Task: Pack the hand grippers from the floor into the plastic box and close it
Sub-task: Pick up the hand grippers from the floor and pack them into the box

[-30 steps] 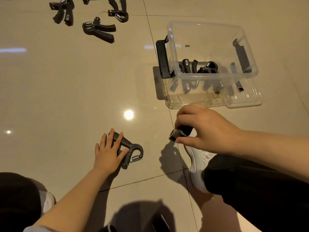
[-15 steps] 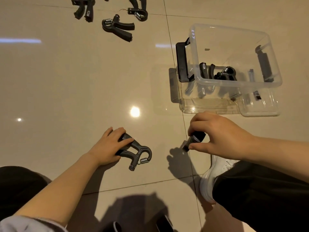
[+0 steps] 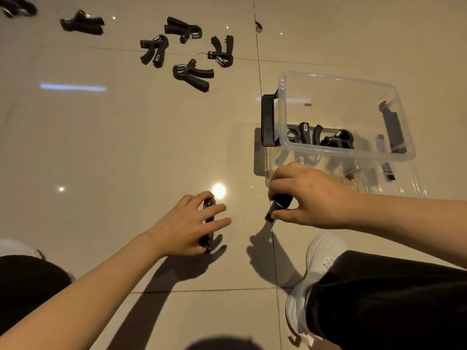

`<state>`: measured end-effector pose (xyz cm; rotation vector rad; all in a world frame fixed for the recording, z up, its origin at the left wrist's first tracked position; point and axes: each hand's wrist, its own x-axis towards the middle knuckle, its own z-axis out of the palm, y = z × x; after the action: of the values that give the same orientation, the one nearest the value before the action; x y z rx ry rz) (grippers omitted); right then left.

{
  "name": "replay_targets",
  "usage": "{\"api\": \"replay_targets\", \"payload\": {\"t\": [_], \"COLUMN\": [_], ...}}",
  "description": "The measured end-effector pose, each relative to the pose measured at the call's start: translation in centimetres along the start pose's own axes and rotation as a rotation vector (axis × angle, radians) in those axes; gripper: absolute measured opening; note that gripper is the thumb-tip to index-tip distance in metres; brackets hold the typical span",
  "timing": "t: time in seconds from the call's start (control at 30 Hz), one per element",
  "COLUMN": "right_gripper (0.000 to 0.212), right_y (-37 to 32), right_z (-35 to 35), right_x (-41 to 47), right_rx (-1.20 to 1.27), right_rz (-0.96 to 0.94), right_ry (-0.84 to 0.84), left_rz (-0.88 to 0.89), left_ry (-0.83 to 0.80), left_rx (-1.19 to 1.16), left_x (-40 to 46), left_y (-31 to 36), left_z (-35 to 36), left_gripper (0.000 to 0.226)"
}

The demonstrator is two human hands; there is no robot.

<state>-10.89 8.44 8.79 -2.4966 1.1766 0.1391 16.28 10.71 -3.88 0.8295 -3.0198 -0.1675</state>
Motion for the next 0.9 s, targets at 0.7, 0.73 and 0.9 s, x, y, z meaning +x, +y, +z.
{"api": "replay_targets", "payload": {"t": [0.7,0.73,0.9], "right_gripper": [0.034,0.033,0.03], "right_y": [5.2,5.9,8.9], "right_z": [-19.0,-19.4,-20.5], "right_x": [-12.5,-12.9,-13.8], "right_rx": [0.068,0.103,0.254], "right_rz": [0.048,0.086,0.209], "right_ry": [0.373,0.379,0.429], "left_rz": [-0.579,-0.601,-0.598], "left_ry": [0.557,0.552,0.446], "left_rx": [-0.073,-0.096,-0.146], "left_x": [13.2,14.1,17.1], "left_y": [15.9,16.3,17.0], "left_z": [-28.8,-29.2,-28.7], "left_gripper": [0.044,0.041,0.038]}}
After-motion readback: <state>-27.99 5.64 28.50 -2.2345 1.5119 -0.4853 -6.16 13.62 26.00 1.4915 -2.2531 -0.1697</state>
